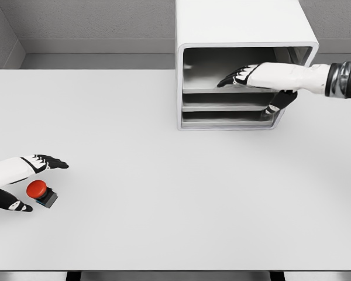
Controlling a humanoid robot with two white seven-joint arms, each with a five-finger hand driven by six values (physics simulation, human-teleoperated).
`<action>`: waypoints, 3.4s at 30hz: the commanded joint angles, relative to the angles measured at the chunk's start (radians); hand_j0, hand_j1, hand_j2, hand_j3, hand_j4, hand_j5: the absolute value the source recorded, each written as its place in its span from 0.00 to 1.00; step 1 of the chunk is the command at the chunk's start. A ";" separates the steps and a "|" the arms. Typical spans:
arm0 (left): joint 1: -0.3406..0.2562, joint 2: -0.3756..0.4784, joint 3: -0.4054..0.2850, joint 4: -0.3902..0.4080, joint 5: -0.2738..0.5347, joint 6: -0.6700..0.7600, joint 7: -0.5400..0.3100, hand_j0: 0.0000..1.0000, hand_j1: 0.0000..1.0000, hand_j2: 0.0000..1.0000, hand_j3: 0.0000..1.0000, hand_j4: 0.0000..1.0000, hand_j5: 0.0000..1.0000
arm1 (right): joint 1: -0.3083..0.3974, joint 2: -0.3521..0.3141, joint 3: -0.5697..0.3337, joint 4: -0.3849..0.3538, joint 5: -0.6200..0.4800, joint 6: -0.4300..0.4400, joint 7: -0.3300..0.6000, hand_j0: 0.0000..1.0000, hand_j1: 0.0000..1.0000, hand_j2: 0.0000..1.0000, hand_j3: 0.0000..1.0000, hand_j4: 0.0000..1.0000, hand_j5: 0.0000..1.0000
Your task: Slide open multi-storey tabletop storage cabinets and put open load switch and slide close multi-storey tabletop storage cabinets
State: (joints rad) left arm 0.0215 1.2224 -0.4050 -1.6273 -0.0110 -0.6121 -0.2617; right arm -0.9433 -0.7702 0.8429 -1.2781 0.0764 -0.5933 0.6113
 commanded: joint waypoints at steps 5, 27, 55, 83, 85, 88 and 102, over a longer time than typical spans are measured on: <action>0.000 -0.004 0.000 0.004 0.006 0.001 0.001 1.00 1.00 1.00 1.00 1.00 1.00 | 0.000 0.020 -0.001 0.042 -0.004 0.003 0.000 1.00 1.00 1.00 1.00 1.00 1.00; 0.000 -0.061 -0.014 0.081 -0.010 0.001 -0.002 0.90 0.90 0.90 0.90 0.90 0.90 | -0.020 0.017 0.067 -0.049 0.014 -0.017 0.000 1.00 1.00 1.00 1.00 1.00 1.00; -0.023 -0.052 0.014 -0.059 -0.006 0.001 -0.002 0.33 0.33 0.33 0.33 0.33 0.33 | 0.011 -0.113 0.078 -0.208 0.006 -0.018 0.000 1.00 1.00 1.00 1.00 1.00 1.00; -0.109 -0.078 0.026 -0.135 0.235 0.001 -0.004 0.28 0.28 0.28 0.28 0.28 0.28 | 0.006 -0.152 0.120 -0.271 0.014 0.112 0.000 1.00 1.00 1.00 1.00 1.00 1.00; -0.121 -0.092 0.026 -0.135 0.238 0.001 -0.004 0.28 0.28 0.28 0.28 0.28 0.28 | 0.006 -0.153 0.127 -0.274 0.028 0.110 0.000 1.00 1.00 1.00 1.00 1.00 1.00; -0.123 -0.110 0.025 -0.135 0.238 0.001 -0.004 0.28 0.28 0.28 0.28 0.28 0.28 | 0.005 -0.155 0.125 -0.282 0.029 0.082 0.000 1.00 1.00 1.00 1.00 1.00 1.00; -0.201 -0.208 0.011 -0.135 0.240 0.001 -0.010 0.28 0.28 0.28 0.28 0.28 0.28 | 0.018 -0.228 0.122 -0.337 0.028 -0.018 0.000 1.00 1.00 1.00 1.00 1.00 1.00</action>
State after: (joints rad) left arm -0.1795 1.0286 -0.3879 -1.7626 0.2215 -0.6121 -0.2697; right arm -0.9250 -0.9814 0.9588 -1.6030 0.1056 -0.5893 0.6061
